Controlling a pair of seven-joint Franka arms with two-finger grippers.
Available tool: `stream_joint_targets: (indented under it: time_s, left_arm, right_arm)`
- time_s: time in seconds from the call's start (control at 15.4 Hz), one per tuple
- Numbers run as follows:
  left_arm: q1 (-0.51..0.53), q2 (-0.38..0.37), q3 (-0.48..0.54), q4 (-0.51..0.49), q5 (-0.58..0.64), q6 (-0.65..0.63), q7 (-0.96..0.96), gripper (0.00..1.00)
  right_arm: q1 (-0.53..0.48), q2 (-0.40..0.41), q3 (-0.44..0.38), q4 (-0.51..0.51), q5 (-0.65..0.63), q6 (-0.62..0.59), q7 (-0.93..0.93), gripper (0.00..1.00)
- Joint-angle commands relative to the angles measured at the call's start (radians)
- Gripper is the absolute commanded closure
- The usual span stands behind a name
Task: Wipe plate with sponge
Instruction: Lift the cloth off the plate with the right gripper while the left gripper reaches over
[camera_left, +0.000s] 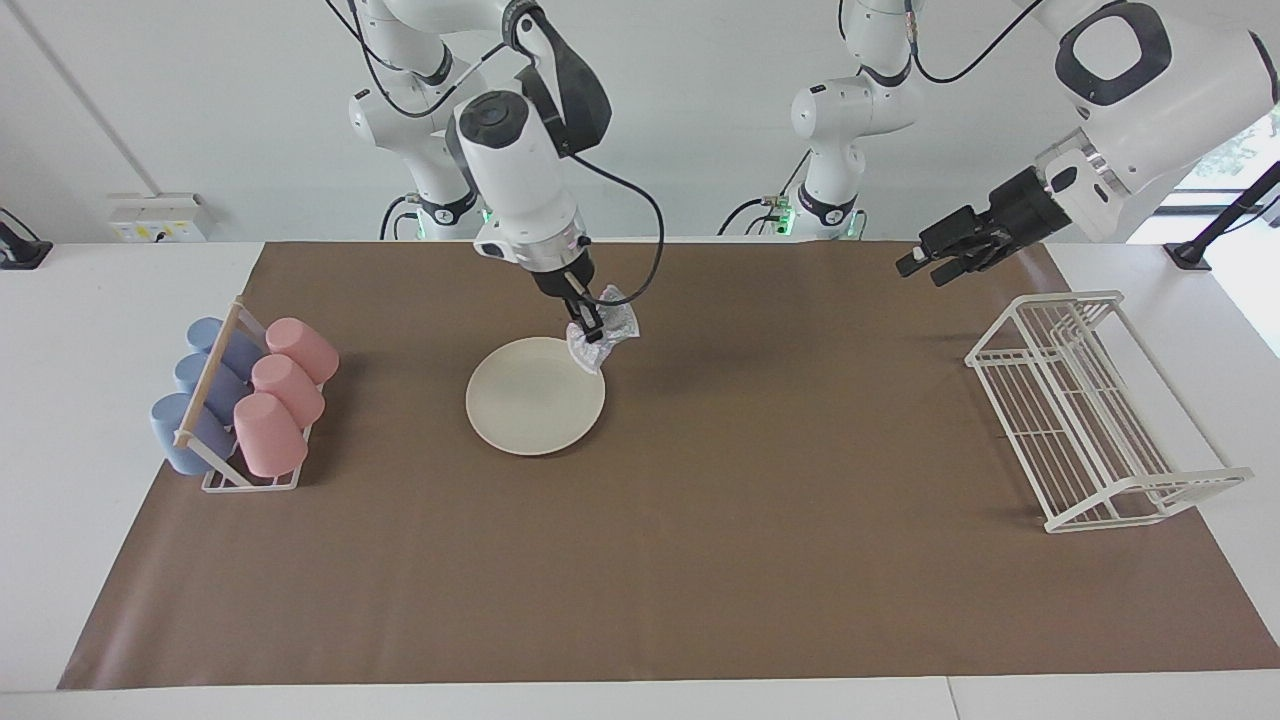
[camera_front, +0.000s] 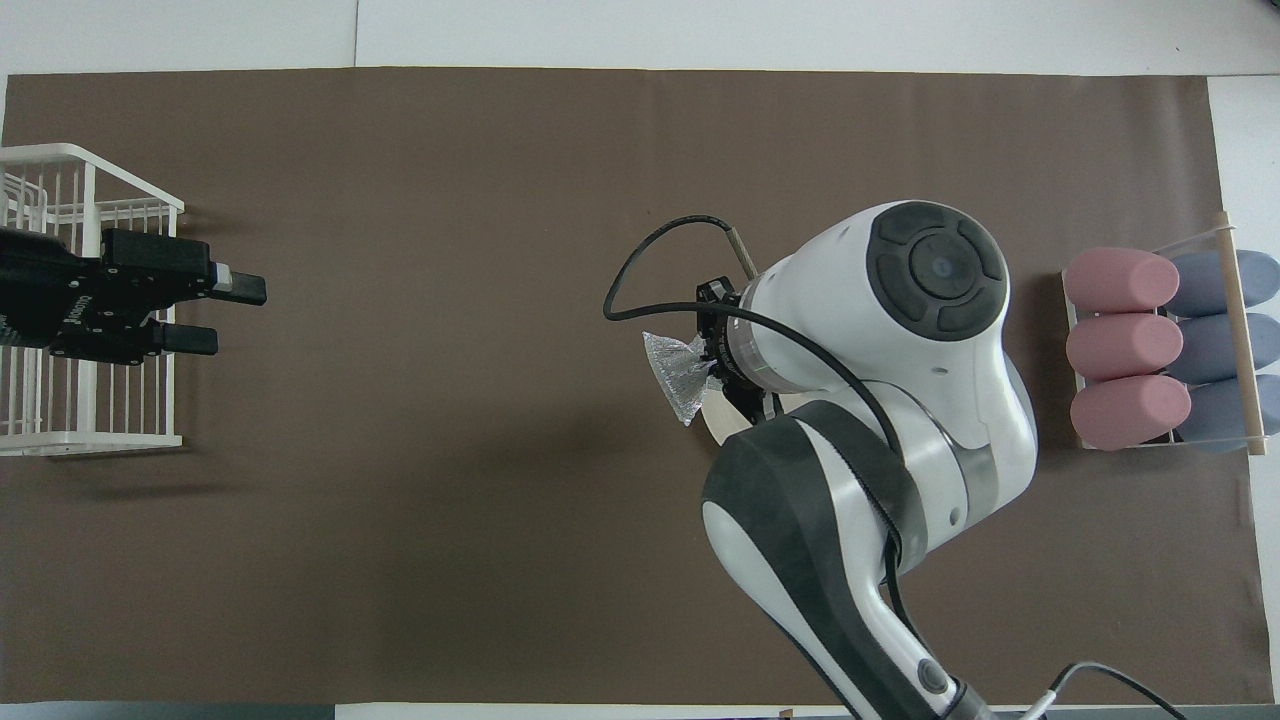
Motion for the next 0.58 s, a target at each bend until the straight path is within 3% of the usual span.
stream_joint_targets:
  time_s: [0.0, 0.26, 0.52]
  left_arm:
    - [-0.01, -0.042, -0.008, -0.137, -0.174, 0.093, 0.075, 0.0]
    - [-0.073, 0.01, -0.009, -0.221, -0.376, 0.141, 0.258, 0.0]
    - [-0.141, 0.091, -0.009, -0.223, -0.49, 0.154, 0.334, 0.0]
  right_arm:
    - [0.042, 0.057, -0.001, 0.118, -0.073, -0.077, 0.136, 1.0]
    - [0.119, 0.065, -0.001, 0.144, -0.077, -0.087, 0.275, 1.0]
    - [0.129, 0.111, -0.001, 0.27, -0.093, -0.182, 0.349, 1.0]
